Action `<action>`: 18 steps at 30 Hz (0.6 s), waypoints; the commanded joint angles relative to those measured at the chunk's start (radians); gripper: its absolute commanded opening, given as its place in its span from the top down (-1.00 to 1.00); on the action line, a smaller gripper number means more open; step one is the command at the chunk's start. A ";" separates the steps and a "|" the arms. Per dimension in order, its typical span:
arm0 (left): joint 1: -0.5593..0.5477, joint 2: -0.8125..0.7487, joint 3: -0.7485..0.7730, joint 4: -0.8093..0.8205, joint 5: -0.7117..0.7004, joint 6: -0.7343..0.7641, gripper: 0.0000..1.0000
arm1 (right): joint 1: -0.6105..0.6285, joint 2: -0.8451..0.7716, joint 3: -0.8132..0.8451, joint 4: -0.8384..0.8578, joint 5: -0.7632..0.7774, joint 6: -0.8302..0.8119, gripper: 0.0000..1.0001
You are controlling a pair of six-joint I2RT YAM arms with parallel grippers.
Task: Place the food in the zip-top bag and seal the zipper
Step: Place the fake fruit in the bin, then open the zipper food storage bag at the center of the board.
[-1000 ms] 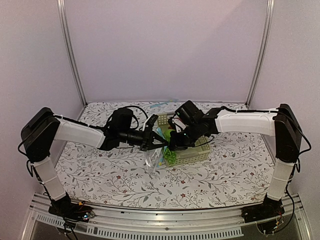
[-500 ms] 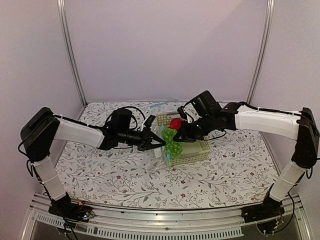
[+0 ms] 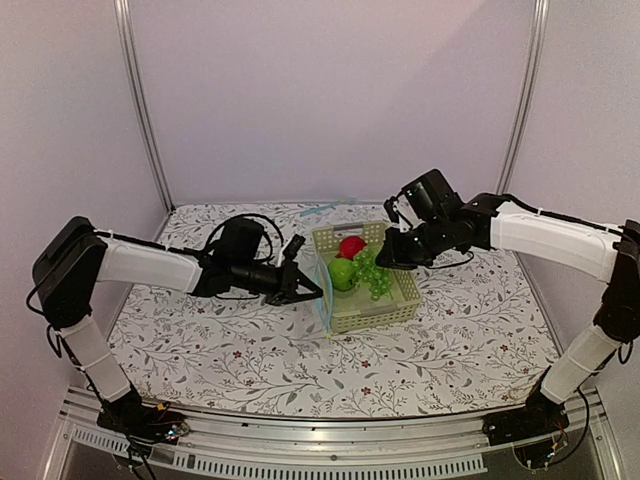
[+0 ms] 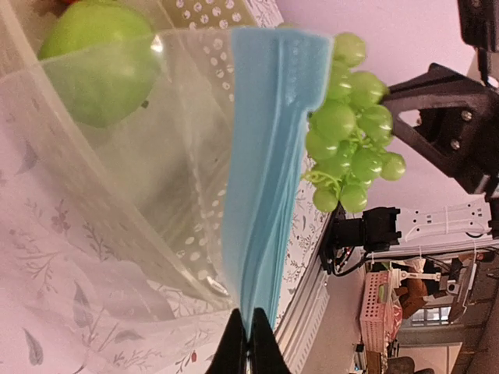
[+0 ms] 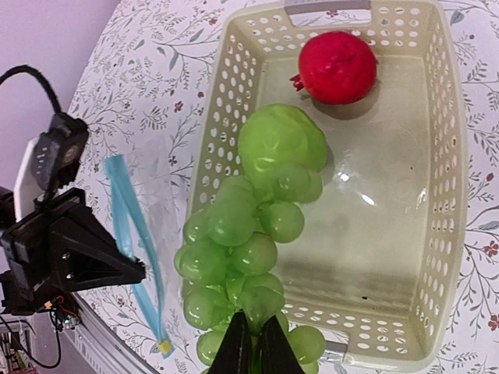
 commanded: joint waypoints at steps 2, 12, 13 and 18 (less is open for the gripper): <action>0.006 -0.100 0.008 -0.067 -0.027 0.056 1.00 | -0.040 0.078 0.028 -0.050 0.068 -0.025 0.88; -0.012 -0.182 0.006 -0.121 -0.070 0.065 1.00 | -0.038 0.052 0.044 -0.011 -0.046 -0.079 -0.34; -0.017 -0.187 0.008 -0.128 -0.079 0.066 1.00 | -0.035 0.026 0.044 -0.005 -0.080 -0.086 -0.36; -0.037 -0.194 0.044 -0.197 -0.145 0.079 1.00 | 0.046 -0.053 0.048 0.032 -0.209 -0.082 -0.40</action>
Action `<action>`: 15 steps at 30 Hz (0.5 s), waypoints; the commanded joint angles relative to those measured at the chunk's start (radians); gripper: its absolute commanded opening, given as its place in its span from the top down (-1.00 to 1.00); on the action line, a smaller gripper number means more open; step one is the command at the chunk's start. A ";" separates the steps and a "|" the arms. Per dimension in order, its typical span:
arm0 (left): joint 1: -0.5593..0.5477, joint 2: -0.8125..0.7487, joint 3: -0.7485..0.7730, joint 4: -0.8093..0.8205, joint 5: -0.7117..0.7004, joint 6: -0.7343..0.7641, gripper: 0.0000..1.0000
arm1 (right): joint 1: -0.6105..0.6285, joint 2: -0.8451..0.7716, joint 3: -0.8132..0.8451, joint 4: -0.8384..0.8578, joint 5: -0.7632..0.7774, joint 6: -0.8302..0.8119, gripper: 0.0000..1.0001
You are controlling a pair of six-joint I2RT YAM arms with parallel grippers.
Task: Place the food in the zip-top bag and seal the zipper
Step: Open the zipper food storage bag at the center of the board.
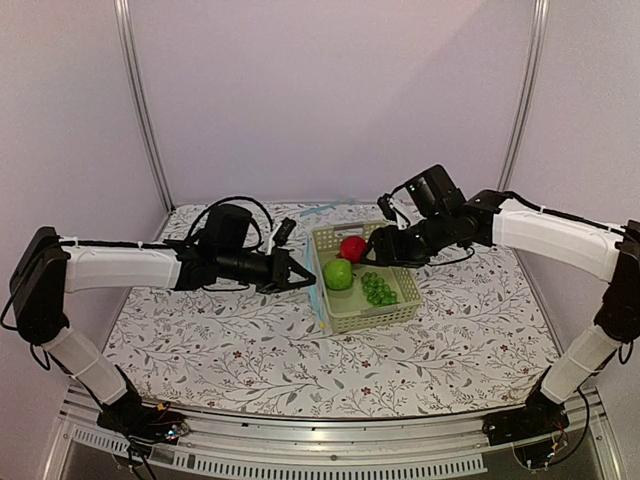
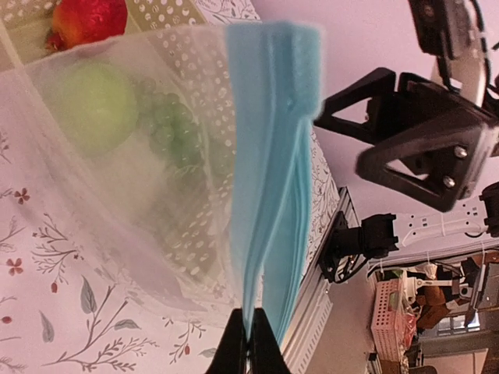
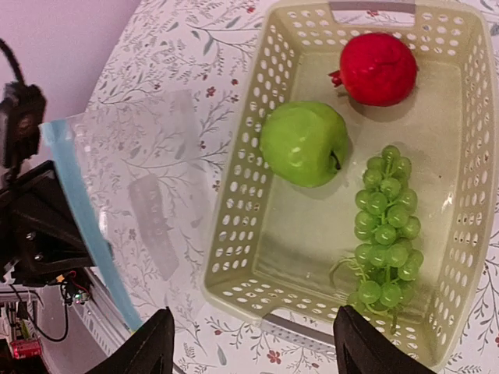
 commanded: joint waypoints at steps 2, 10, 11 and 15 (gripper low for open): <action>-0.032 -0.015 0.053 -0.089 -0.077 0.032 1.00 | 0.113 -0.079 0.028 0.074 -0.124 0.009 -0.38; -0.056 -0.023 0.061 -0.107 -0.102 0.038 1.00 | 0.186 0.021 0.016 0.241 -0.178 0.128 -0.09; -0.057 -0.027 0.059 -0.108 -0.105 0.038 1.00 | 0.190 0.032 0.016 0.241 -0.162 0.133 -0.03; -0.061 -0.038 0.054 -0.110 -0.113 0.037 1.00 | 0.194 0.070 0.018 0.216 -0.092 0.145 0.13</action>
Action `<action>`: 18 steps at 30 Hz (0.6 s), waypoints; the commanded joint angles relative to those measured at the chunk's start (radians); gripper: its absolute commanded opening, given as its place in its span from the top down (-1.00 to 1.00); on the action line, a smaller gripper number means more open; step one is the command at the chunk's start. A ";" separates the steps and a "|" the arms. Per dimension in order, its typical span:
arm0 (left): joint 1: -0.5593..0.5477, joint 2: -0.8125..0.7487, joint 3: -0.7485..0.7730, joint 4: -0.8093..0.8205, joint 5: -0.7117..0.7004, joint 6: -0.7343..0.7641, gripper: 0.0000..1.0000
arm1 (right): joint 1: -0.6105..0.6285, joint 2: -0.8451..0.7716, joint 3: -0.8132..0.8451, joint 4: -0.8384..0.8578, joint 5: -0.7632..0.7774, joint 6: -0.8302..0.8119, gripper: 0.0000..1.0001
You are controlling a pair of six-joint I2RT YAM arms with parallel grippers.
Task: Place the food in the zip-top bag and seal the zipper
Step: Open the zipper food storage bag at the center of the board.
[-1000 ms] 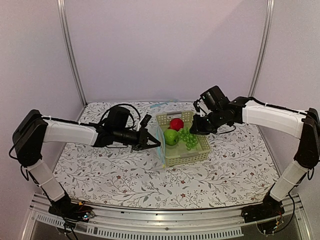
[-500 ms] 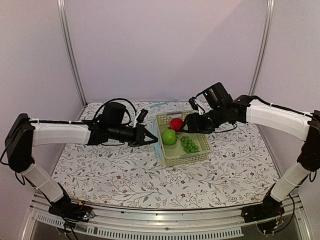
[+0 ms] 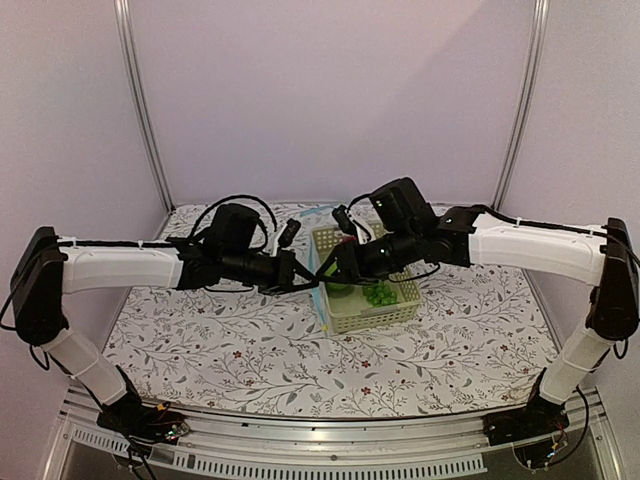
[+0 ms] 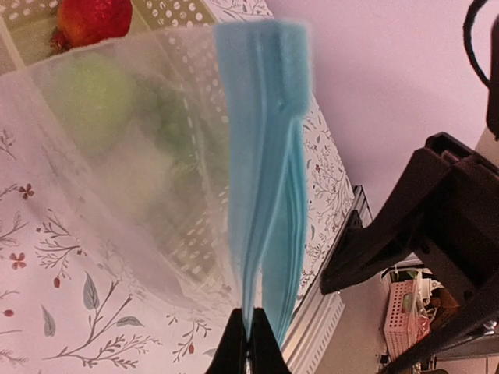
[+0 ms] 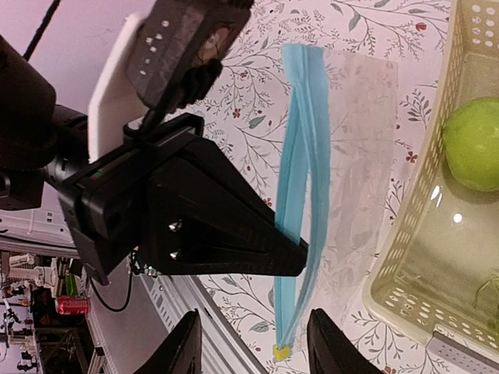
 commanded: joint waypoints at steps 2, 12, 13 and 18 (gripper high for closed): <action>-0.016 -0.040 0.009 -0.020 -0.024 0.016 1.00 | 0.011 0.056 0.007 -0.014 0.083 0.032 0.17; -0.021 -0.047 0.009 -0.020 -0.029 0.022 1.00 | 0.018 0.119 0.040 -0.036 0.121 0.037 0.62; -0.021 -0.051 0.011 -0.052 -0.038 0.027 1.00 | 0.020 0.120 0.044 -0.049 0.135 0.036 0.73; -0.021 -0.071 0.049 -0.248 -0.202 0.055 1.00 | 0.023 0.114 0.063 -0.151 0.303 0.033 1.00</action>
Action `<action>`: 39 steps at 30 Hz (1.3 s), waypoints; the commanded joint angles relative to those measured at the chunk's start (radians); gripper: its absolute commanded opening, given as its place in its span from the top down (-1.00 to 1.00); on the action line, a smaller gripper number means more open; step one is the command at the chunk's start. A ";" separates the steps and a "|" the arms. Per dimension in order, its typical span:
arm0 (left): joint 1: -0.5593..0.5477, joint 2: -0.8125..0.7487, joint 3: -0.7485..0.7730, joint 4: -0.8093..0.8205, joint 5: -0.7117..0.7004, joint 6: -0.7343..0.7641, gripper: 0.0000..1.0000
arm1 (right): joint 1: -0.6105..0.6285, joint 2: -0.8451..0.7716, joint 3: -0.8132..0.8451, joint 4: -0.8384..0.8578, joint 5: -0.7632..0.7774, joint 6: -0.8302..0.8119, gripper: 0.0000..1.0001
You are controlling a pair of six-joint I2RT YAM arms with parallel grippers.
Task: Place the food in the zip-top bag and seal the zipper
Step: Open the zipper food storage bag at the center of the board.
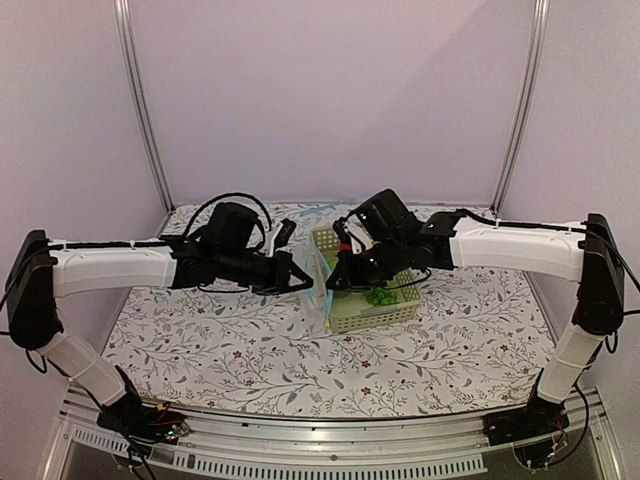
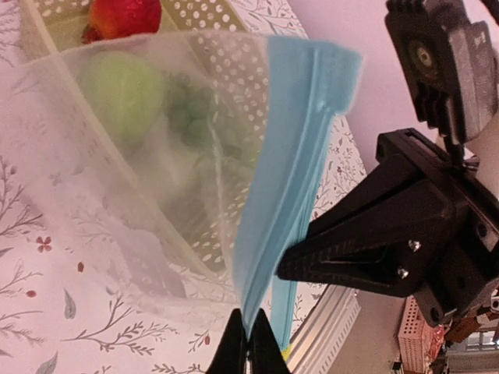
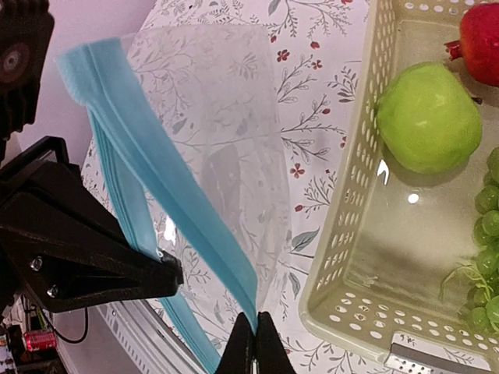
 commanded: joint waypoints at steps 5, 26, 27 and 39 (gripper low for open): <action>-0.019 -0.037 0.074 -0.325 -0.355 0.020 1.00 | 0.024 0.005 0.059 -0.208 0.418 0.039 1.00; -0.046 -0.031 0.048 -0.183 -0.373 -0.030 0.19 | 0.096 -0.002 0.103 -0.189 0.544 0.087 1.00; -0.046 -0.028 0.049 -0.173 -0.364 -0.033 0.13 | 0.100 0.000 0.108 -0.189 0.543 0.087 1.00; -0.042 -0.023 0.047 -0.208 -0.394 -0.025 0.97 | 0.106 0.025 0.120 -0.181 0.499 0.085 1.00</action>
